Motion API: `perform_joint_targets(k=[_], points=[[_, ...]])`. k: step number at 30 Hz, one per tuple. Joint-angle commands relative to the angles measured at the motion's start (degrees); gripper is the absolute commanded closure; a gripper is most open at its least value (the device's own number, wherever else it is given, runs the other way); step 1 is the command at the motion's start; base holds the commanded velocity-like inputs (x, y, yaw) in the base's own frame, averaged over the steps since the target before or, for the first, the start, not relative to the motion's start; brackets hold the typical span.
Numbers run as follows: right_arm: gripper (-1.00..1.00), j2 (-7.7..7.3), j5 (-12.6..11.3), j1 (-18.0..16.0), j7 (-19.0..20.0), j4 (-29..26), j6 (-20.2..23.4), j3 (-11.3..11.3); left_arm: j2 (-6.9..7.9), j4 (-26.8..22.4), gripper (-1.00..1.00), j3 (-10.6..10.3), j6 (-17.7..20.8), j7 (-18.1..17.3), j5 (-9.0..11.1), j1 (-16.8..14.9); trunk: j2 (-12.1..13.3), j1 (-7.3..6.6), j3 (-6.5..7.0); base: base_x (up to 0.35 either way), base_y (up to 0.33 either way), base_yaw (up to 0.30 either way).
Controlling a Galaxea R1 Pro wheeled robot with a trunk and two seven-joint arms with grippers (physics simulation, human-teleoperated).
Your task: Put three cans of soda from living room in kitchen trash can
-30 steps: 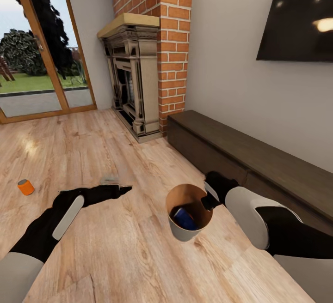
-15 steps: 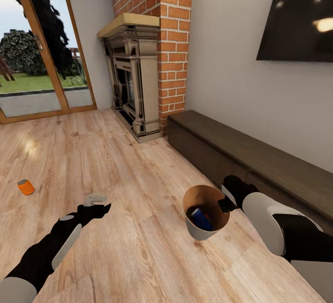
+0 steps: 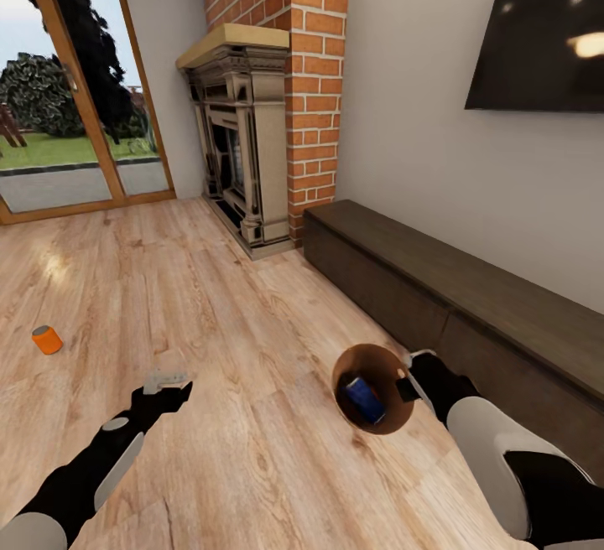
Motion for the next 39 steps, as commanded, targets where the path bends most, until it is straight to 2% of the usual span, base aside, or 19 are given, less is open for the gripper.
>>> perform_joint_targets(k=[1, 3, 6, 8, 13, 18, 25, 39], points=[[1.00, -0.02, -0.31, 0.23, 0.10, -0.35, -1.29, -0.21, 0.00, 0.15, -1.00, -0.02, -0.51, -0.01, 0.01, 0.13, -0.01, -0.01, 0.01, 0.000, 0.000, 0.000], [1.00, -0.06, -0.31, 1.25, 0.08, -0.53, -4.58, -0.91, 0.01, 0.41, -1.00, -0.04, -1.43, -0.01, 0.12, 0.53, -0.01, -0.01, 0.01, 0.000, 0.000, 0.000], [1.00, 0.00, -0.29, 3.67, -0.03, -0.72, -10.25, -3.57, -0.04, 0.63, -1.00, -0.07, -2.16, -0.02, 0.09, 0.93, -0.01, -0.01, 0.01, 0.000, 0.000, 0.000], [1.00, -0.02, -0.29, 4.50, 0.00, -0.76, -13.44, -4.48, -0.06, 0.68, -1.00, -0.11, -2.54, -0.02, 0.07, 1.04, -0.01, -0.01, 0.01, 0.000, 0.000, 0.000], [1.00, 0.03, -0.35, 6.25, 0.32, -0.82, -18.76, -5.37, -0.07, 2.12, -1.00, -0.14, -4.94, 0.06, 0.00, 1.28, -0.01, -0.01, 0.01, 0.000, 0.000, 0.000], [1.00, 0.57, -0.33, 6.70, 0.14, -1.32, -20.21, -5.35, -0.07, 3.16, -1.00, -0.15, -5.75, 0.10, 0.10, 1.40, -0.01, -0.01, 0.01, 0.000, 0.000, 0.000], [1.00, 0.67, -0.31, 6.79, 0.11, -3.15, -20.05, -5.16, -0.07, 3.61, -1.00, -0.09, -7.77, -0.16, 0.39, 1.43, -0.01, -0.01, 0.01, 0.000, 0.000, 0.000], [1.00, 0.86, -0.43, 6.79, -0.11, -3.60, -19.99, -5.36, -0.19, 6.38, -1.00, -0.15, -8.21, -0.37, 0.51, 1.43, -0.01, -0.01, 0.04, 0.000, 0.000, 0.003]])
